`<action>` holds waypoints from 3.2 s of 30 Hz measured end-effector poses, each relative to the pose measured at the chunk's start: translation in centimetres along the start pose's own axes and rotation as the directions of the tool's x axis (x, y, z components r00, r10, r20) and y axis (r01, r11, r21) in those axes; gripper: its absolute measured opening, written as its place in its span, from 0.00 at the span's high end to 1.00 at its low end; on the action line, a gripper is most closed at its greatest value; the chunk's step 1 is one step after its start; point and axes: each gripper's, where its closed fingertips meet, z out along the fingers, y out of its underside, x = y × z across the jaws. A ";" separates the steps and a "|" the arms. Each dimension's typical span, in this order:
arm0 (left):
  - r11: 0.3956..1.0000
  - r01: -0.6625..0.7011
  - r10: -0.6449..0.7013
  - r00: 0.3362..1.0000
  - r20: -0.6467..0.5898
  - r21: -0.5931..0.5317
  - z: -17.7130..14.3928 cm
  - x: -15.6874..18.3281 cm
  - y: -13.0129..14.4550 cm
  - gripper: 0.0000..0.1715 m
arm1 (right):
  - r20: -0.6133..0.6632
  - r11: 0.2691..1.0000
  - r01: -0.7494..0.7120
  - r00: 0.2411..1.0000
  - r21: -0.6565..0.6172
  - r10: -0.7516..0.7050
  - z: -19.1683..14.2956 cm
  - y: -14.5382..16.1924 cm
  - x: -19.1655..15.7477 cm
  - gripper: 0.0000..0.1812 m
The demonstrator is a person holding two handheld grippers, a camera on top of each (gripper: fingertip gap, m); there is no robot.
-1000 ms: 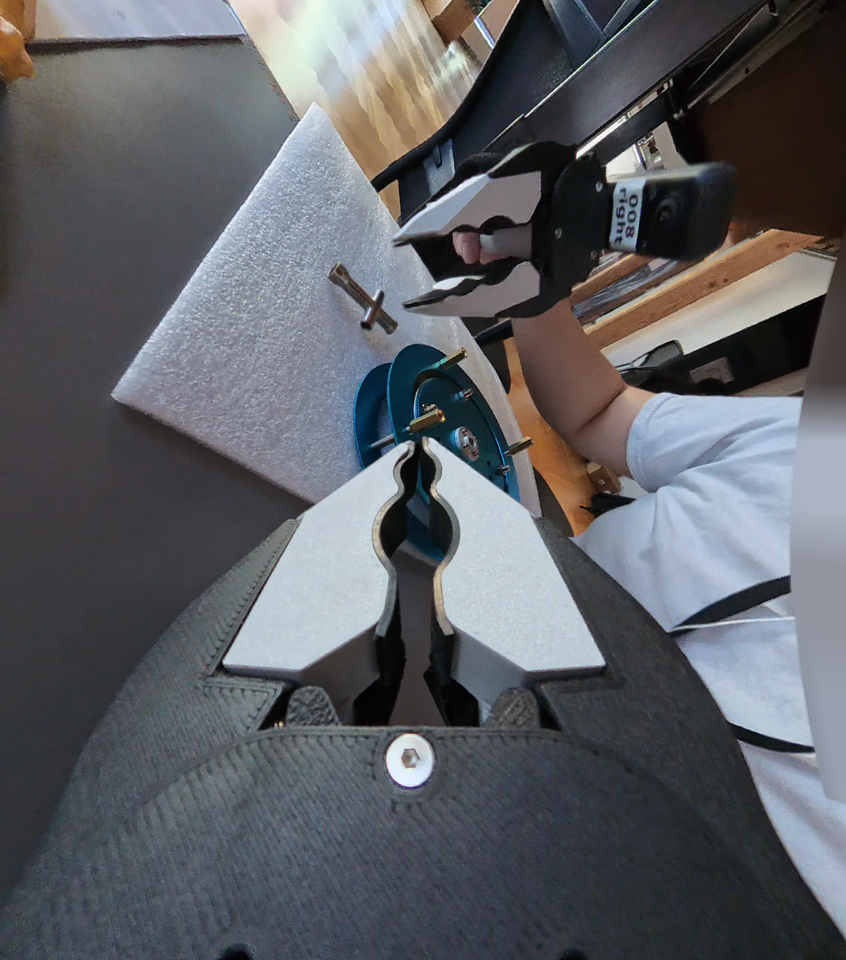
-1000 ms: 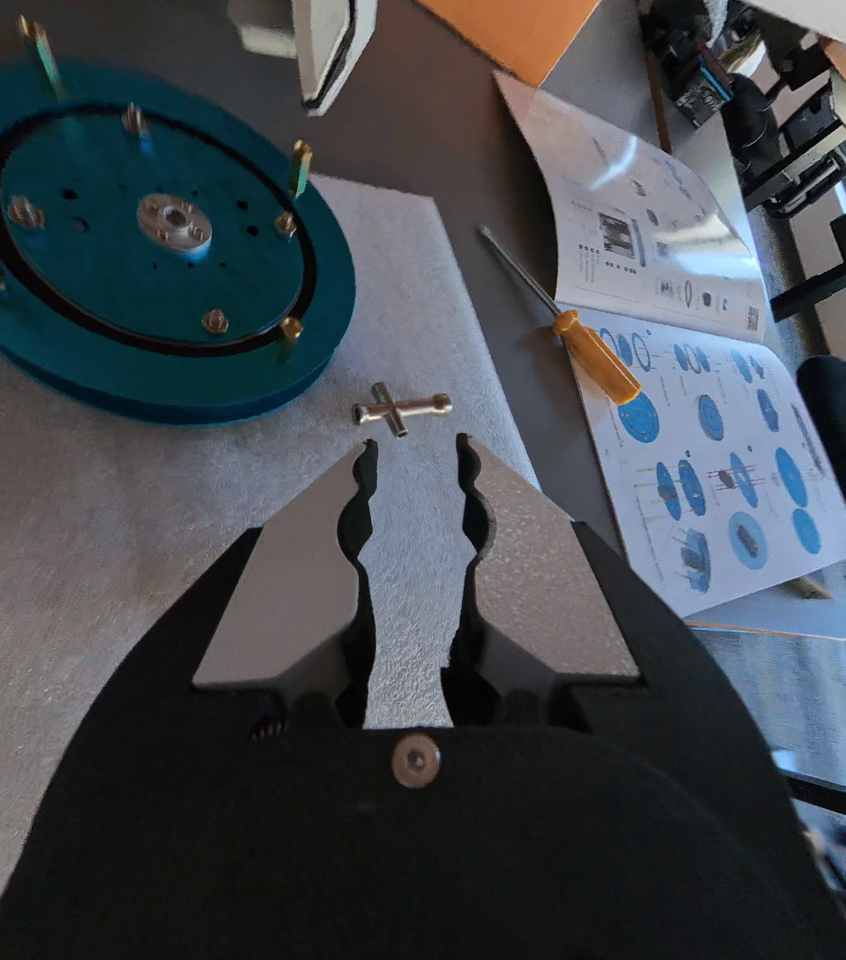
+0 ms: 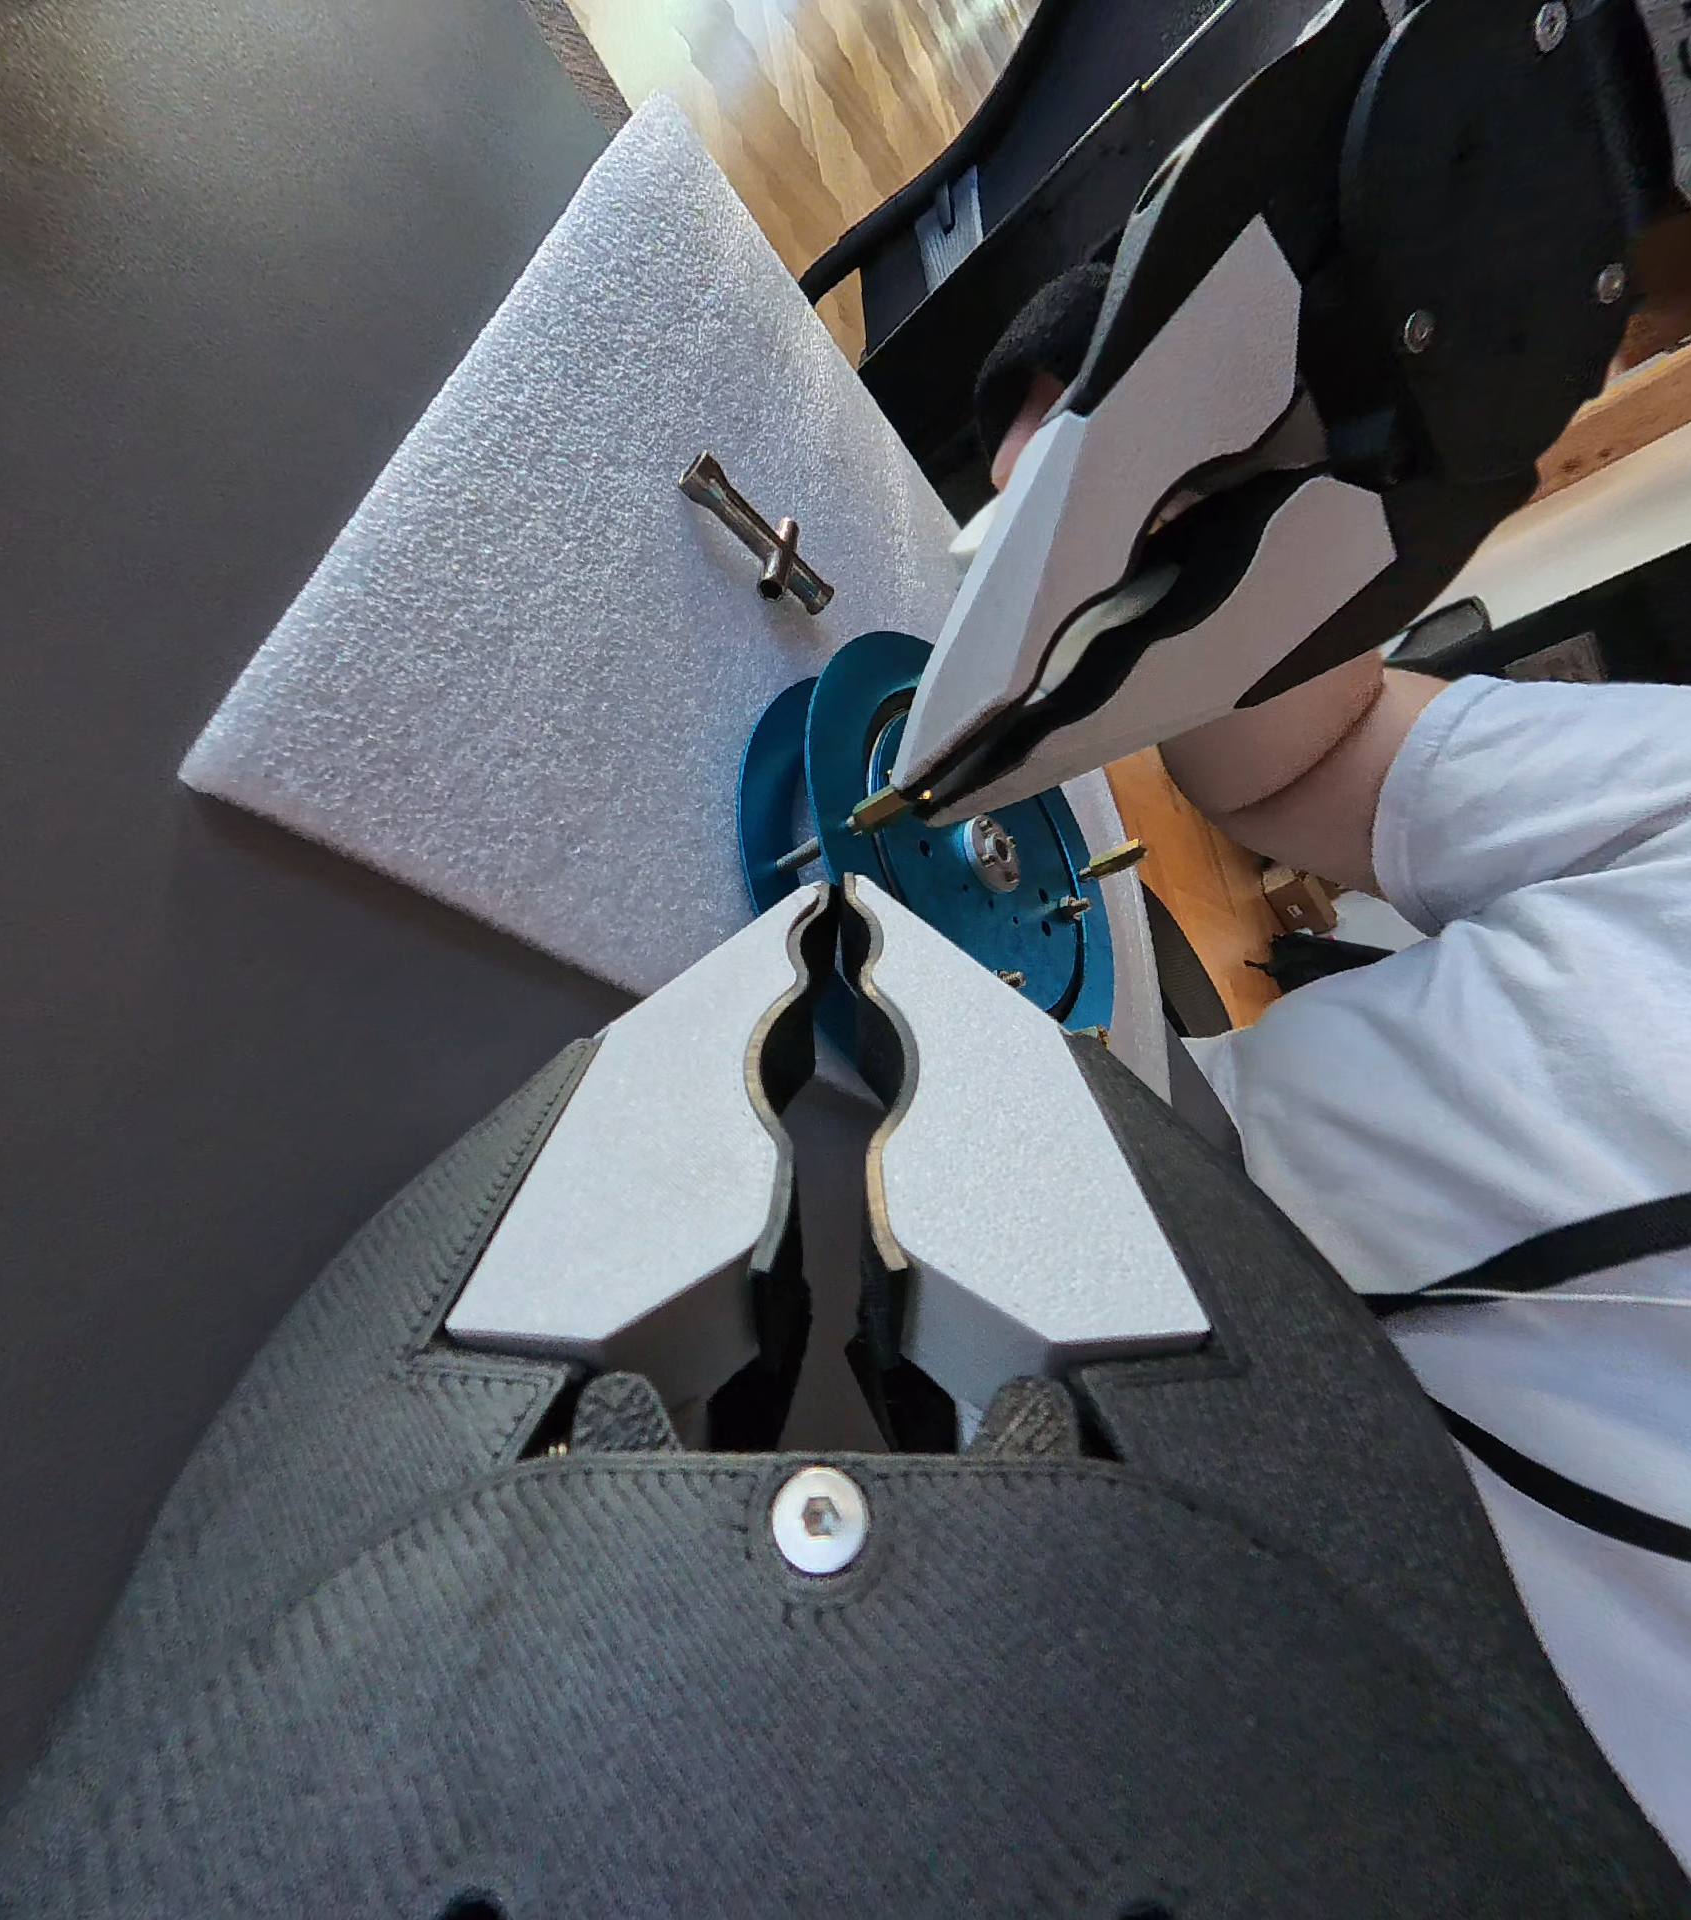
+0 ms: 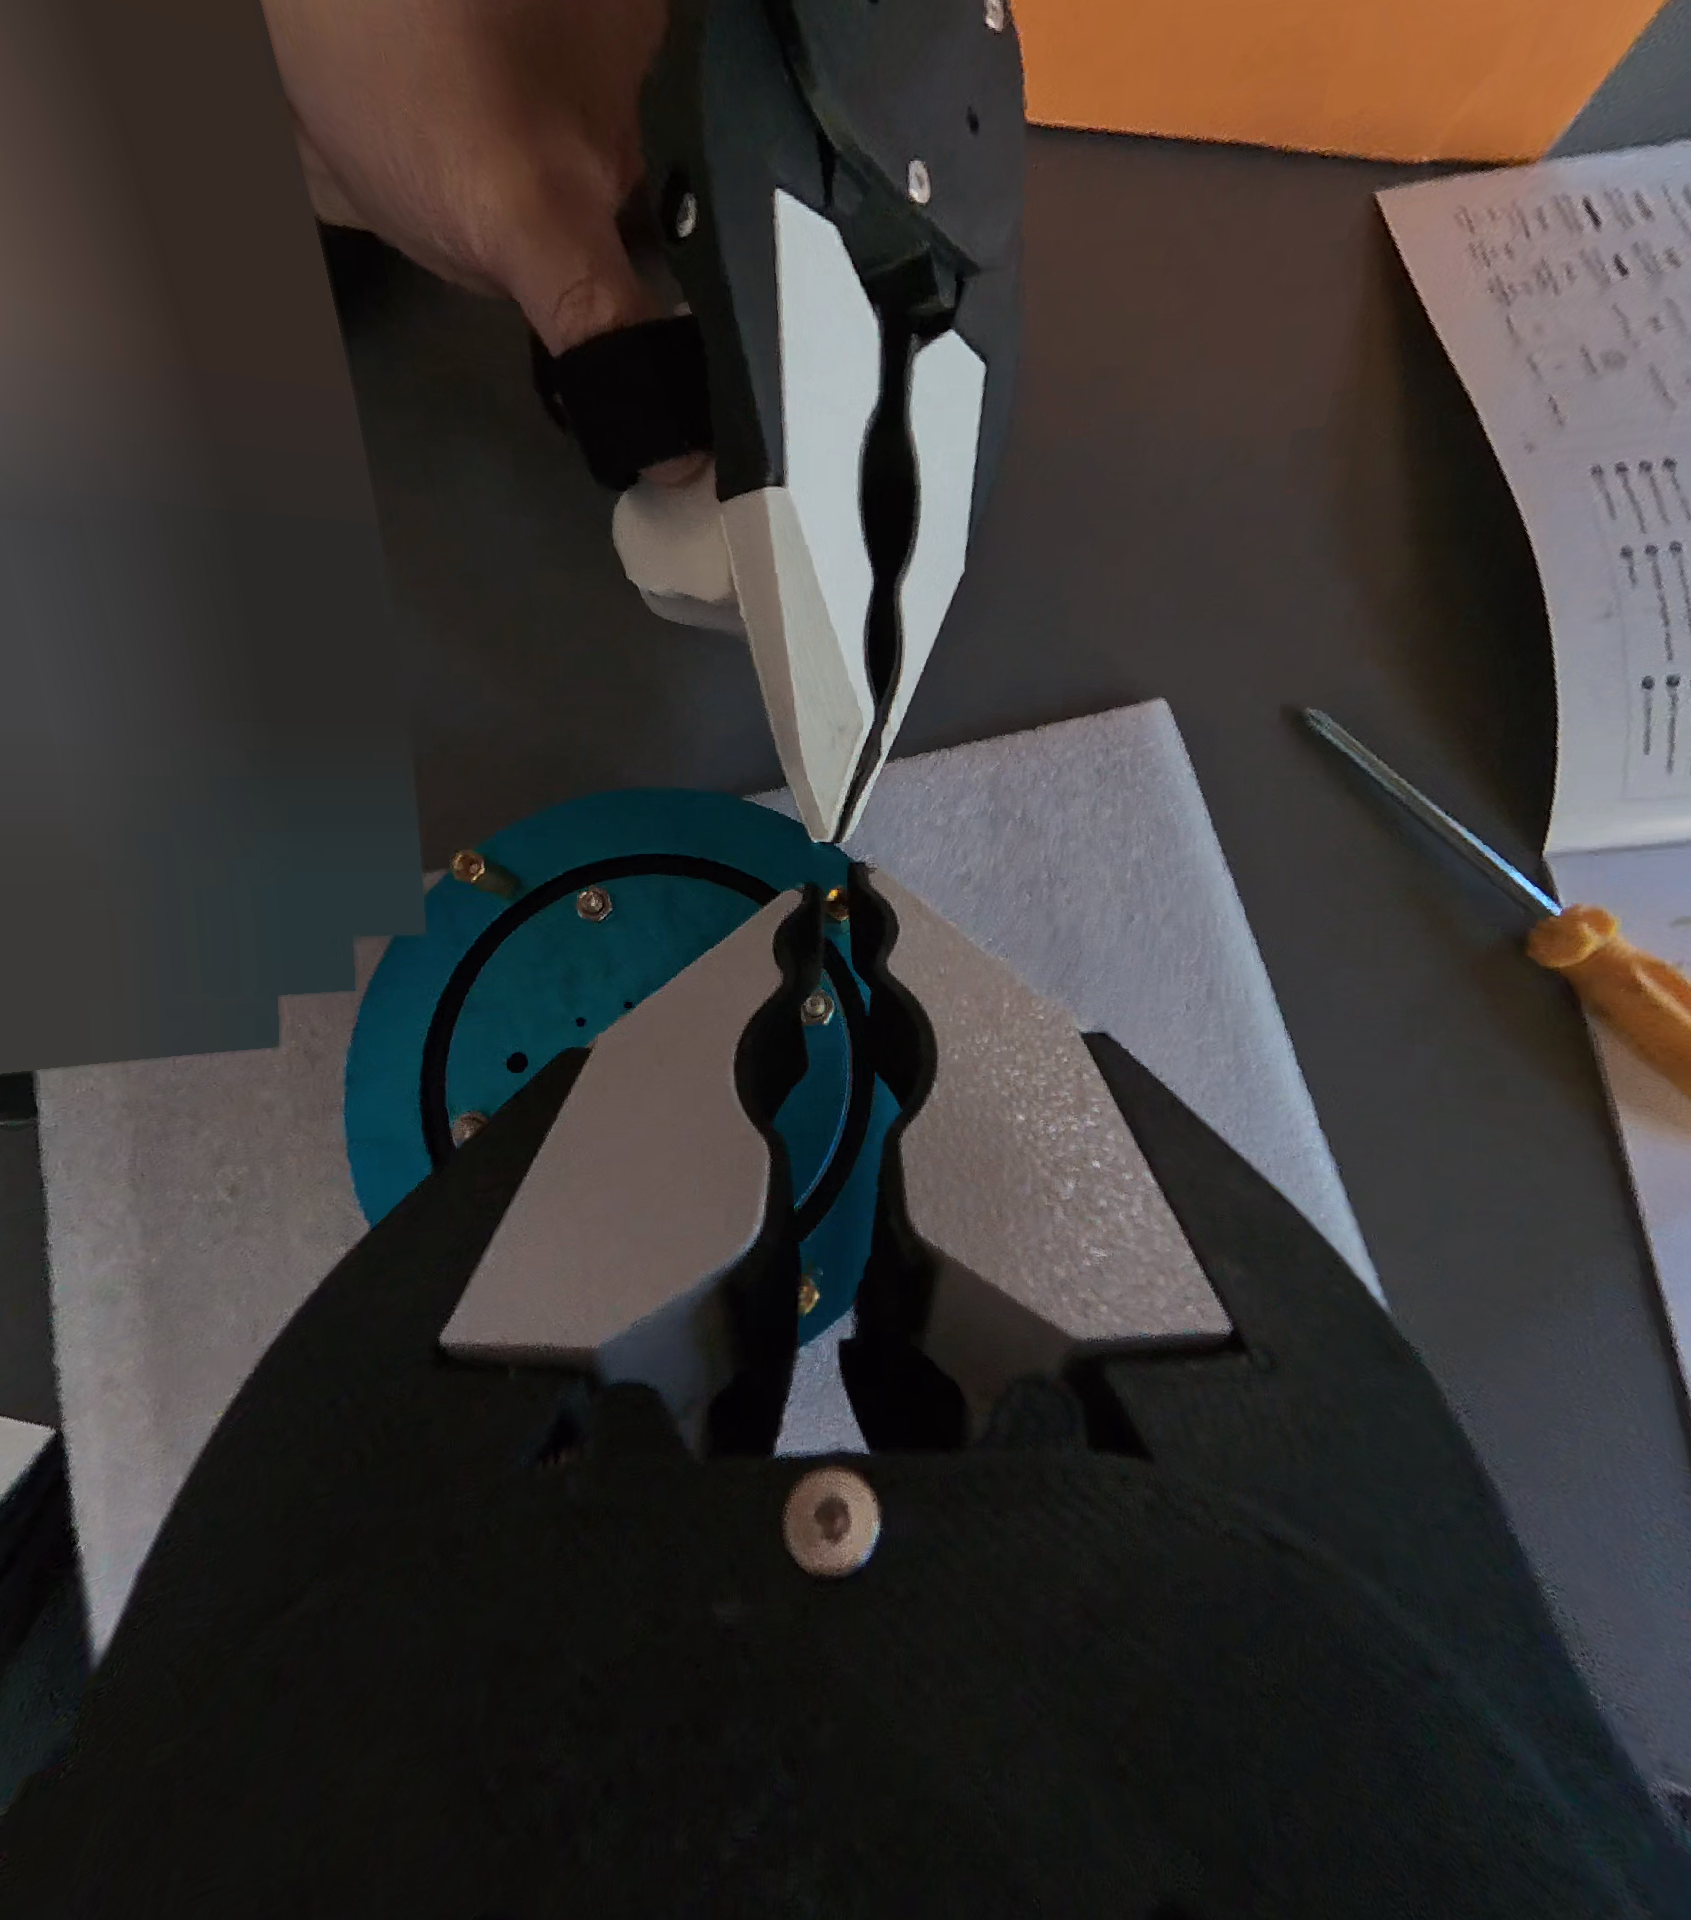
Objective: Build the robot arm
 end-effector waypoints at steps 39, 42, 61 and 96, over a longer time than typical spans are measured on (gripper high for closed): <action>0.998 -0.063 0.064 0.997 0.038 -0.022 0.2 0.0 0.2 1.00 | 0.188 0.656 0.461 0.876 -0.597 -0.444 0.2 0.9 0.0 0.97; 0.997 -0.067 0.068 0.997 0.048 -0.023 0.2 -0.1 0.2 1.00 | 0.134 0.694 0.355 0.926 -0.626 -0.353 0.3 1.0 0.0 0.97; 0.996 -0.087 0.089 0.994 0.062 -0.026 0.2 -0.1 0.2 1.00 | -0.067 0.794 0.084 0.986 -0.602 -0.155 0.2 0.4 0.2 0.94; 0.996 -0.086 0.088 0.994 0.067 -0.031 0.3 -0.2 0.3 1.00 | -0.260 0.732 -0.358 0.933 -0.580 0.250 0.1 1.3 0.2 0.97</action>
